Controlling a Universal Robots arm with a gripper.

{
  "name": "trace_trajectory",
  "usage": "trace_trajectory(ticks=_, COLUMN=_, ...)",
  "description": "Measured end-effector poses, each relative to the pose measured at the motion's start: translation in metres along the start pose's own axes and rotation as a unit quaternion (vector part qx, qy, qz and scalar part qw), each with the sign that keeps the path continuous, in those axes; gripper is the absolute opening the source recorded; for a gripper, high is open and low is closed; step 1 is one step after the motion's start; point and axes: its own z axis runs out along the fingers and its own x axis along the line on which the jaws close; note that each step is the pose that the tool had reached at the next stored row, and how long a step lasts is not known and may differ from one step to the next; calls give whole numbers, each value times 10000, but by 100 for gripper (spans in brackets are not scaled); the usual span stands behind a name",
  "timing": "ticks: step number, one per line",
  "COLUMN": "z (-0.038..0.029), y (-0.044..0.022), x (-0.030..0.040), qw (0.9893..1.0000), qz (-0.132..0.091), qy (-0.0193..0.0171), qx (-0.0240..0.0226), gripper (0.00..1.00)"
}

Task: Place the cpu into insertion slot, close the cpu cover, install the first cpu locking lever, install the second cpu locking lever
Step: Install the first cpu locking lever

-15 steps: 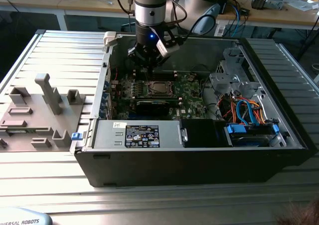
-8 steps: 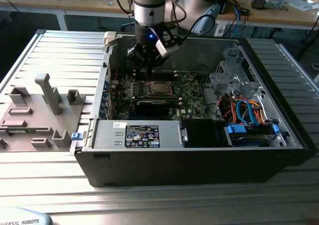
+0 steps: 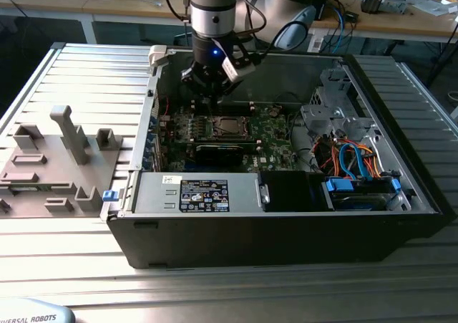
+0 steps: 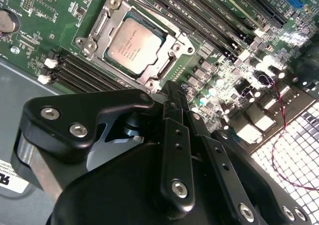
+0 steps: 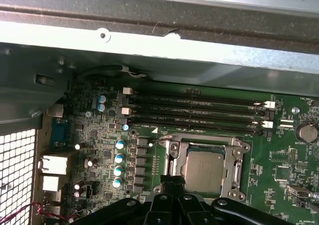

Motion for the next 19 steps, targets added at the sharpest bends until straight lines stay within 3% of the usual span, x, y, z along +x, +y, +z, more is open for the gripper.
trace_trajectory(ticks=19, z=4, y=7, x=77, qw=10000, qz=0, qy=0, qx=0, gripper=11)
